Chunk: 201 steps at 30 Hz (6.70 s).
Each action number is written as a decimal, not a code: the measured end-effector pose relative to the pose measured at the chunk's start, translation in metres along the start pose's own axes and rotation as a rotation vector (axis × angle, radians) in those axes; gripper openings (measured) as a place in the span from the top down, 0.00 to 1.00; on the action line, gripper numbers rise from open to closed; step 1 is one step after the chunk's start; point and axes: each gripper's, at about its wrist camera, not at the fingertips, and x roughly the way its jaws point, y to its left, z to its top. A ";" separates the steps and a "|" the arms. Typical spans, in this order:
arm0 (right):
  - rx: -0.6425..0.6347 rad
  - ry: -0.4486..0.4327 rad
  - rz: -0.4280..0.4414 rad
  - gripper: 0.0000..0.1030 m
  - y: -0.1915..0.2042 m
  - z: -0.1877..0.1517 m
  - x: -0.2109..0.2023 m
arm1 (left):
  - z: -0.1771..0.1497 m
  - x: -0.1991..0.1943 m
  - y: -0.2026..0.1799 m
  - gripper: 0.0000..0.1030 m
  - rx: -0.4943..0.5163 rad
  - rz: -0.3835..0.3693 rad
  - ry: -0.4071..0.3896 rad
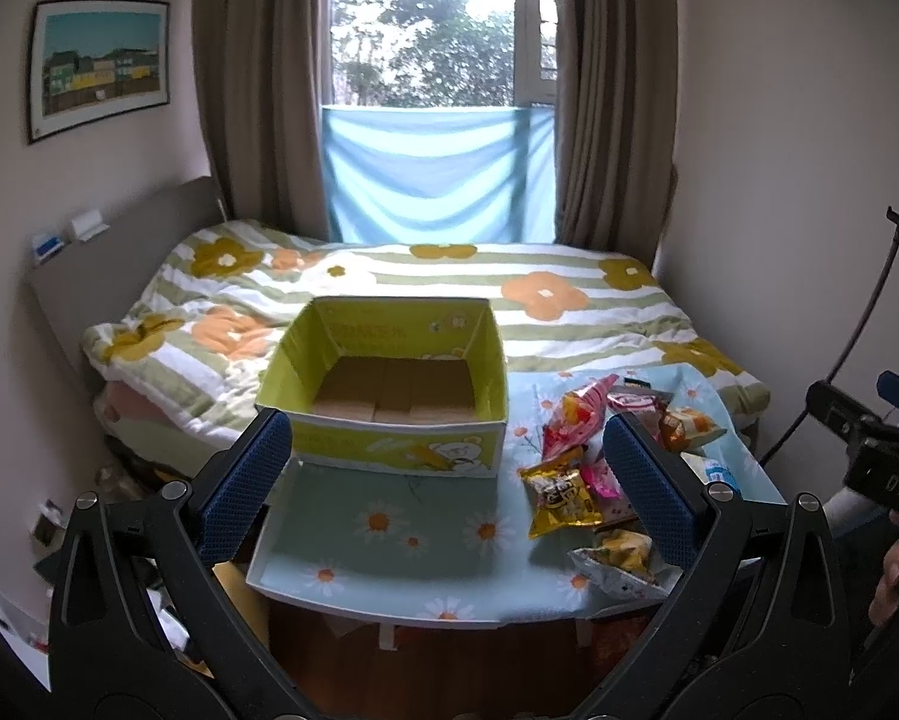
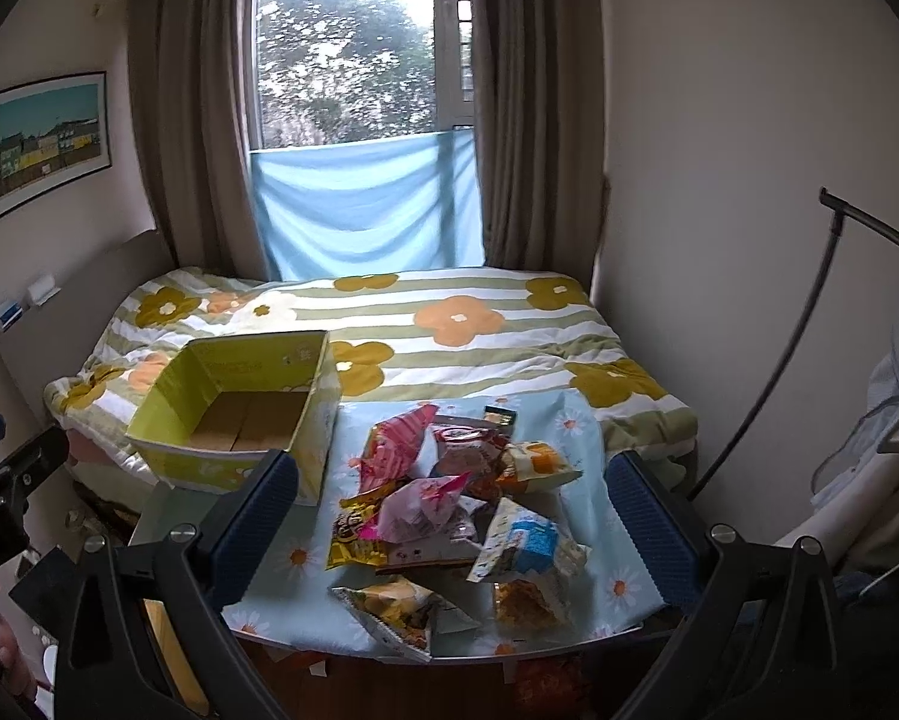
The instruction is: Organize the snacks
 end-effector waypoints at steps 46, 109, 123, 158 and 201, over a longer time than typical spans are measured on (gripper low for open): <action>-0.342 0.533 0.240 0.00 -0.095 -0.121 0.243 | -0.190 0.264 -0.146 0.18 -0.120 -0.246 0.826; -0.232 0.242 0.357 0.41 -0.020 0.022 0.204 | -0.055 0.220 0.002 0.44 -0.261 -0.287 0.356; -0.244 0.235 0.372 0.41 0.139 0.091 0.278 | 0.031 0.318 0.153 0.44 -0.244 -0.265 0.358; -0.229 0.515 0.362 0.19 0.233 0.035 0.363 | -0.016 0.377 0.224 0.01 -0.142 -0.113 0.562; 0.028 0.294 0.115 0.00 0.071 0.065 0.250 | 0.012 0.336 0.097 0.01 0.048 -0.332 0.415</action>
